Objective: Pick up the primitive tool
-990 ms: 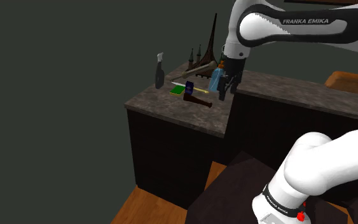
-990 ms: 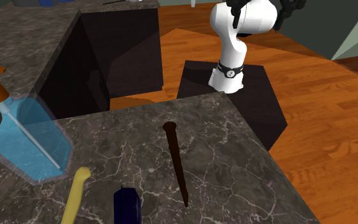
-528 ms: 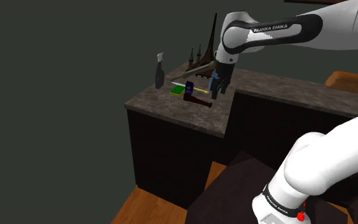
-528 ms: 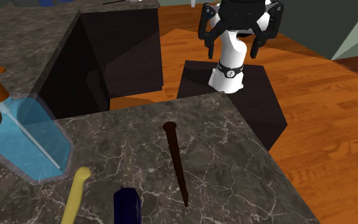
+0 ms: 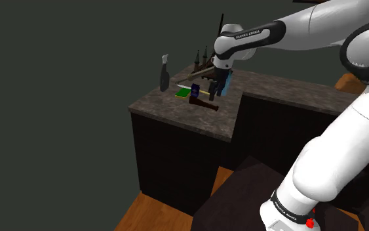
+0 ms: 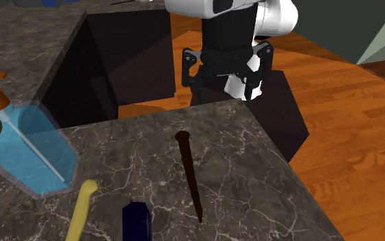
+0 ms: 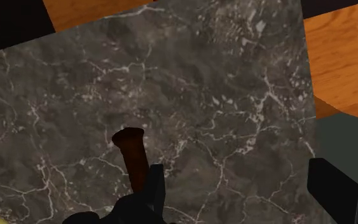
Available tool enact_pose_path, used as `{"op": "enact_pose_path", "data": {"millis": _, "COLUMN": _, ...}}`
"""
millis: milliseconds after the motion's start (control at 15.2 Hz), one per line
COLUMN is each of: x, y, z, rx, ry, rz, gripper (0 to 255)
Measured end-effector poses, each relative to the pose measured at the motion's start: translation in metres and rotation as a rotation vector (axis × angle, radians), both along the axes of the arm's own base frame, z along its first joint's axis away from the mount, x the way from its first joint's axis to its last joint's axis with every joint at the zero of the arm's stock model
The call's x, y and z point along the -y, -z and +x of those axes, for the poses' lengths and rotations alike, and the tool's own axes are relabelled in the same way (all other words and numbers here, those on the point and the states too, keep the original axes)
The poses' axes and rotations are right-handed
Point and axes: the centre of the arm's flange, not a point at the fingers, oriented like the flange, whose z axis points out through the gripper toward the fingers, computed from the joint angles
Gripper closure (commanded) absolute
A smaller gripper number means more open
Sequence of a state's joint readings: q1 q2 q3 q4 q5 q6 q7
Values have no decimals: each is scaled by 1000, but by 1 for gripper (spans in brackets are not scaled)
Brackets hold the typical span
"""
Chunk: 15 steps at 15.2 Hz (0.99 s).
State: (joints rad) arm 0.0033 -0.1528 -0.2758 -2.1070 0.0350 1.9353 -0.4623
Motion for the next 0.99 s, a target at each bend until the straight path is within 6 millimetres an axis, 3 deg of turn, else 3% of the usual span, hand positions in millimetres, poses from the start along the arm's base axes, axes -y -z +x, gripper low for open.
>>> {"op": "enact_pose_path", "data": {"millis": 660, "x": 58, "y": 59, "z": 101, "rx": 33, "ry": -102, "rz": 56, "gripper": 0}}
{"op": "enact_pose_path", "data": {"millis": 990, "x": 61, "y": 83, "z": 106, "rx": 36, "ry": -109, "rz": 59, "gripper": 0}}
